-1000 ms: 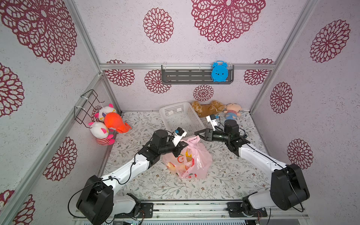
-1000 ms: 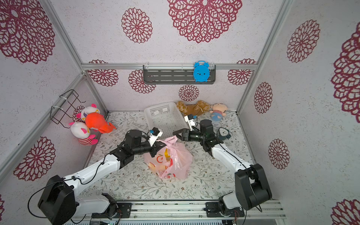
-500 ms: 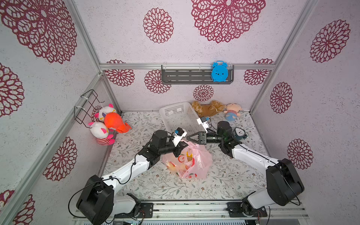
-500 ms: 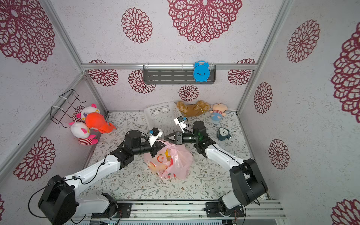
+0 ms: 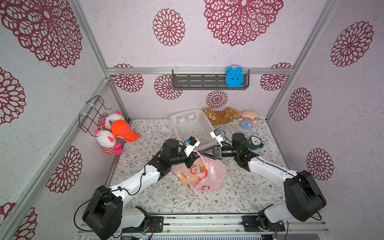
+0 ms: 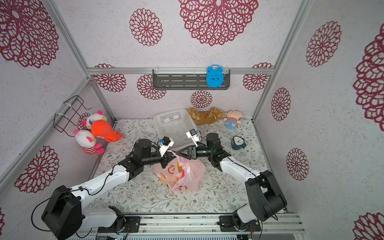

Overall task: Place the banana into a plastic bag & tie a knot
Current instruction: Cross the plastic bag at the center of the board.

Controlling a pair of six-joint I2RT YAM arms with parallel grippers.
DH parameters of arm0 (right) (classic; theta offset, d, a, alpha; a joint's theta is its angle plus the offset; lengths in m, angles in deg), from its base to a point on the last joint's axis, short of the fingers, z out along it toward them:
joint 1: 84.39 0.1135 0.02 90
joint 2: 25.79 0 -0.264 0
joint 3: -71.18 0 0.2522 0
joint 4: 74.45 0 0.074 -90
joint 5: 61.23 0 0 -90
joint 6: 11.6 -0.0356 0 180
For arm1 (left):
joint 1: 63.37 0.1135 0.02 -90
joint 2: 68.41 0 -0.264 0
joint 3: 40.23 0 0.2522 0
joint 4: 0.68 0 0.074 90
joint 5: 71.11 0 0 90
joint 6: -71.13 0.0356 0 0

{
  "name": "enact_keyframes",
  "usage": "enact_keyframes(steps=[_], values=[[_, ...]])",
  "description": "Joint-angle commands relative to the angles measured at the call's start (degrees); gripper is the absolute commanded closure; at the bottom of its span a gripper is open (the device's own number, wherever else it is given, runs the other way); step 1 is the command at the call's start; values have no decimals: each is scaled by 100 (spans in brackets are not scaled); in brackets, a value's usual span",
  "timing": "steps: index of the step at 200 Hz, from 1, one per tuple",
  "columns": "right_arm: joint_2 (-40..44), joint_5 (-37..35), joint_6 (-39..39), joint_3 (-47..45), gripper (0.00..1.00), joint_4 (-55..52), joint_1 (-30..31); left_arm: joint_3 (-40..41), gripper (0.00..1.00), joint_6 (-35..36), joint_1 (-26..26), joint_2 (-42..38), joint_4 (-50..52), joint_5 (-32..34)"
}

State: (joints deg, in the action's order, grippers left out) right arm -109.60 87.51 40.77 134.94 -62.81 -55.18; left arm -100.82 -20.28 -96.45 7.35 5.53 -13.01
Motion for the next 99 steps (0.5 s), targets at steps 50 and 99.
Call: enact_keyframes(steps=[50,99], values=[[268,118,1393,127,44,-1044,68,16,100,-62,62,26,-242,-84],[293,-93,2029,262,41,-1777,111,-2,100,-60,75,26,-203,-98]])
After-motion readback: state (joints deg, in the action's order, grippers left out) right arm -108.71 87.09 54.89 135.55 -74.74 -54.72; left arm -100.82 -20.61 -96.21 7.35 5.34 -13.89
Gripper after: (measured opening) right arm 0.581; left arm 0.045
